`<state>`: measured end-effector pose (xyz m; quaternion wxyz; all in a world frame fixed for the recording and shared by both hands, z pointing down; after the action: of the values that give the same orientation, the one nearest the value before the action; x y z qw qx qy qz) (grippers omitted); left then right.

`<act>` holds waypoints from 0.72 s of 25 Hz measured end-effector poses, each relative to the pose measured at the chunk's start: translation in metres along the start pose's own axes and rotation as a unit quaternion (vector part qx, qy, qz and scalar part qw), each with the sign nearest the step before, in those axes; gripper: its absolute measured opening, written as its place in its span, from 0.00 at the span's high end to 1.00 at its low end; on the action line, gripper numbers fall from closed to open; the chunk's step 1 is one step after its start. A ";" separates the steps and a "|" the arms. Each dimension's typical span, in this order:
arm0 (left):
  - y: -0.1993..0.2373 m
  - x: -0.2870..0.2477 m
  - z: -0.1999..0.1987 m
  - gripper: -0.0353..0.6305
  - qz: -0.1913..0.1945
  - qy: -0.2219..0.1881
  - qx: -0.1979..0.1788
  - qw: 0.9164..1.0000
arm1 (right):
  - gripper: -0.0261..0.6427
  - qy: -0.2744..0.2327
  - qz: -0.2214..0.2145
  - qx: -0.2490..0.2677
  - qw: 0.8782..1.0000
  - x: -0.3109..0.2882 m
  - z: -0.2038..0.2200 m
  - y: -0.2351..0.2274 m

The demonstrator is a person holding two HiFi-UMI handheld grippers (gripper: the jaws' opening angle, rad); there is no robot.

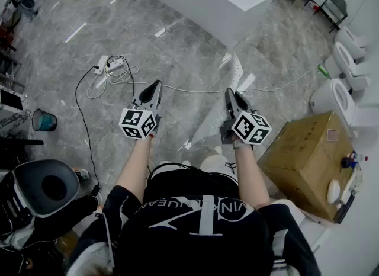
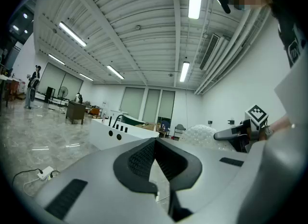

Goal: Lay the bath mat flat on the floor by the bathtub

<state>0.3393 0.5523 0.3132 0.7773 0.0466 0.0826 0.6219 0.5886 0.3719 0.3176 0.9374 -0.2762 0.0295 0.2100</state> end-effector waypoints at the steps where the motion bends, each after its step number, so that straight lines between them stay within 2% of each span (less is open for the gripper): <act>1: 0.002 -0.003 0.000 0.93 0.001 0.000 0.000 1.000 | 0.91 -0.003 0.000 -0.002 1.000 -0.004 -0.001 0.000; 9: 0.033 -0.030 -0.006 0.93 -0.006 0.000 0.007 1.000 | 0.91 -0.033 0.008 -0.012 0.999 -0.048 -0.020 -0.003; 18: 0.092 -0.104 -0.014 0.93 -0.008 0.018 -0.001 1.000 | 0.91 -0.030 0.008 -0.027 0.999 -0.138 -0.035 -0.028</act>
<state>0.2260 0.4708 0.3231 0.7808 0.0341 0.0959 0.6164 0.4766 0.2798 0.3257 0.9285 -0.2946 -0.0019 0.2259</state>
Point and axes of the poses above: the fingertips, and each gripper's own axes: x backward along the fingers, y to its left, z out of its underside, the point moved 6 cm from there along x, backward along the fingers, and after that the axes turned 3 degrees about -z, right-handed, at the moved point
